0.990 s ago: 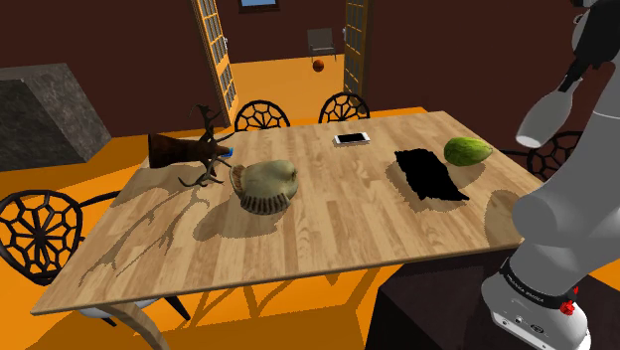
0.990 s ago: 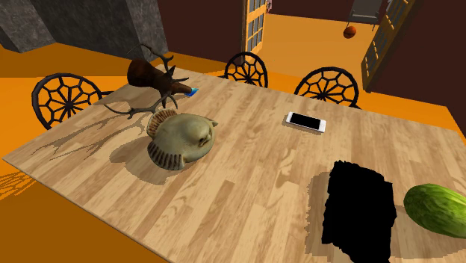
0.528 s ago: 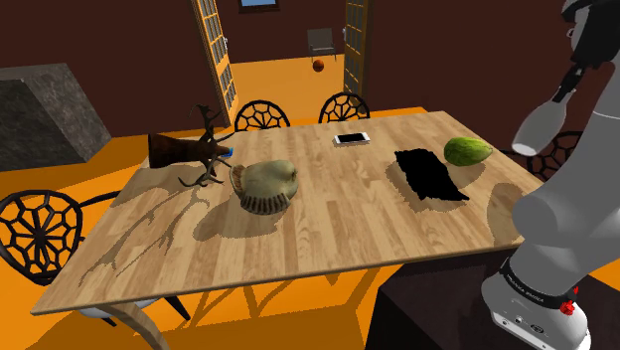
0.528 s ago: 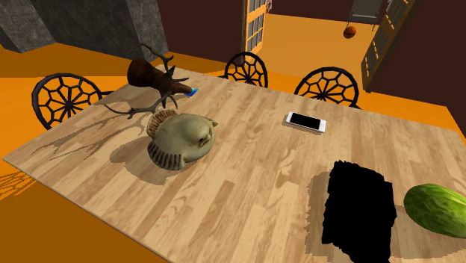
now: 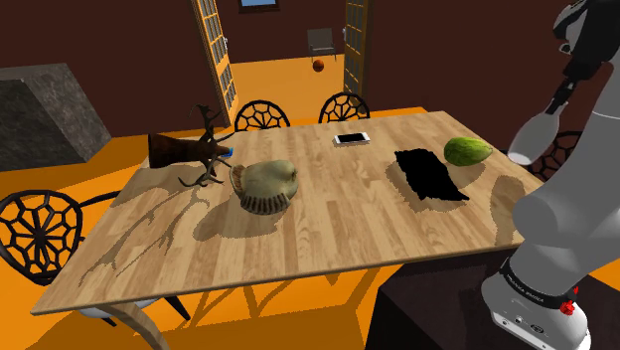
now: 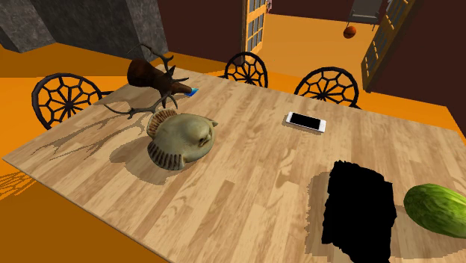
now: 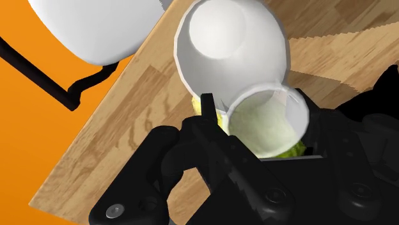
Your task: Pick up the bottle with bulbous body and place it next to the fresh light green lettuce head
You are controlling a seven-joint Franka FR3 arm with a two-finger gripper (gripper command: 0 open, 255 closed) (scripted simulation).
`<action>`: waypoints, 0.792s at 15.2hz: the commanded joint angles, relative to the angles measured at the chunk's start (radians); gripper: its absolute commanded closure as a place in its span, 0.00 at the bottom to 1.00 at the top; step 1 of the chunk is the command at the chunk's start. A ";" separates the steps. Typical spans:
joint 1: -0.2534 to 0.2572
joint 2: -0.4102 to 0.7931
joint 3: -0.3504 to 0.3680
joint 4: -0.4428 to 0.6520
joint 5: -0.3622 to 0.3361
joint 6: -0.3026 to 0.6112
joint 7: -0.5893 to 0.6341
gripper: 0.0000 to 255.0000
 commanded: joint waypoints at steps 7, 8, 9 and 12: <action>-0.005 0.034 0.009 -0.075 0.033 0.098 -0.032 1.00; -0.005 0.033 0.009 -0.075 0.033 0.098 -0.031 1.00; -0.005 0.034 0.009 -0.075 0.033 0.098 -0.031 1.00; -0.005 0.034 0.009 -0.075 0.033 0.098 -0.031 1.00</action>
